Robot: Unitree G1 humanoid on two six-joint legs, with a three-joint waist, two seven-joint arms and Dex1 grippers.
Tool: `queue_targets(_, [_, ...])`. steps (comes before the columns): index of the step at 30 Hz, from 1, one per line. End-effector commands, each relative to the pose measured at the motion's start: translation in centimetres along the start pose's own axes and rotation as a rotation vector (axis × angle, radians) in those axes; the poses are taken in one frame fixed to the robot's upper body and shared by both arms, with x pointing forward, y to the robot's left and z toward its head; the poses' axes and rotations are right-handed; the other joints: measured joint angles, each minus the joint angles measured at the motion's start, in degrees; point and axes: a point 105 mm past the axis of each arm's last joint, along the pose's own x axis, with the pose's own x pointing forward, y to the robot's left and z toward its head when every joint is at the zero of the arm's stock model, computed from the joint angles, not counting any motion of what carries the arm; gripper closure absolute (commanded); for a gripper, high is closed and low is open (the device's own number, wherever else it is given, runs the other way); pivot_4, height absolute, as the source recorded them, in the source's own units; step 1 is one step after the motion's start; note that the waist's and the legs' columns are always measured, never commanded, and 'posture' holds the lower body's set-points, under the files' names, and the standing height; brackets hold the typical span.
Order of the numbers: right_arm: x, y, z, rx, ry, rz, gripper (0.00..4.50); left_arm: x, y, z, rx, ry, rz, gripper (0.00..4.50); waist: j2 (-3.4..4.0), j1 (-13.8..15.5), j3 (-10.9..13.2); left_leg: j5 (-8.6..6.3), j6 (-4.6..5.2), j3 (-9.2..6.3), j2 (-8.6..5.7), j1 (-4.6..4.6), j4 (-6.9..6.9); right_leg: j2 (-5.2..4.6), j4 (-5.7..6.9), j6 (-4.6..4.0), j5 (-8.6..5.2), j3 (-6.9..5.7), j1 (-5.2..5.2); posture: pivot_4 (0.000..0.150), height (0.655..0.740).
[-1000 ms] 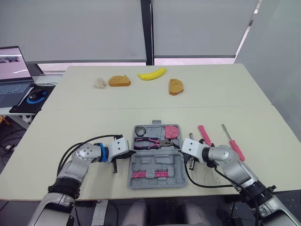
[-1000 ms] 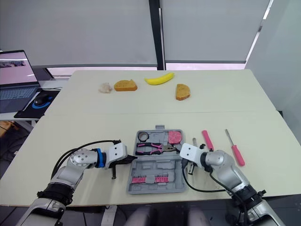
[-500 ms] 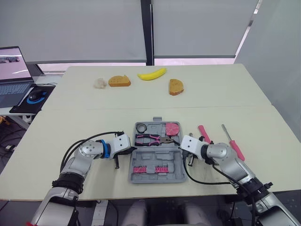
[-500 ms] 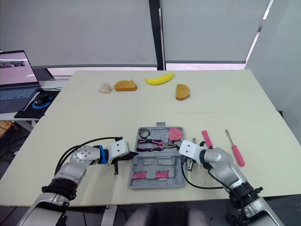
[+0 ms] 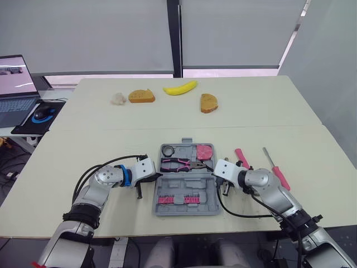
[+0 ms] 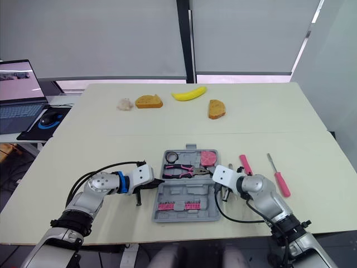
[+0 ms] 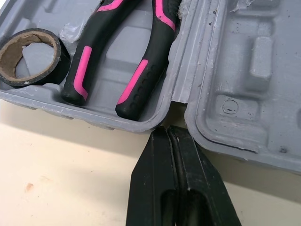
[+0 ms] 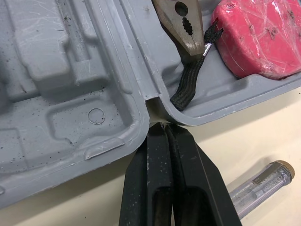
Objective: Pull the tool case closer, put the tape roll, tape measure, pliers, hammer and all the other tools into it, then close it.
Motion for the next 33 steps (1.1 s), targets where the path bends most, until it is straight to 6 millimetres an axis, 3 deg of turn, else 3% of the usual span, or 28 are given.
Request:
queue_targets(1, [0.3,0.5,1.0,-0.006,-0.032,0.023,4.50,0.8,-1.5,0.2,0.005,-0.005,-0.064,4.48,0.00,-0.1,0.0,0.00,0.00,0.00,0.00,0.00,-0.01,0.00,-0.01,0.00,0.00,0.00,0.00,0.150,0.7400])
queue_targets(16, [0.1,0.8,0.5,0.022,-0.006,0.031,4.50,0.4,-2.2,-0.3,-0.005,0.012,-0.062,4.48,0.00,-0.2,0.0,-0.01,0.01,0.00,0.00,-0.02,-0.09,0.00,-0.12,0.00,0.00,0.02,-0.02,0.150,0.7400])
queue_targets(26, [-1.6,0.1,-0.6,0.108,0.040,-0.050,4.50,0.1,-1.1,-1.0,-0.003,0.039,-0.023,4.48,0.01,0.2,0.0,-0.01,0.00,-0.01,-0.01,-0.07,-0.11,-0.01,-0.19,0.00,0.00,0.00,-0.05,0.150,0.7400])
queue_targets(33, [-3.0,-0.6,-0.3,0.053,0.026,-0.131,4.50,-0.9,-0.5,-1.4,-0.016,0.043,0.012,4.48,0.01,0.2,0.0,-0.01,0.00,-0.02,0.00,-0.09,-0.12,-0.02,-0.22,0.00,0.00,-0.01,-0.04,0.150,0.7400])
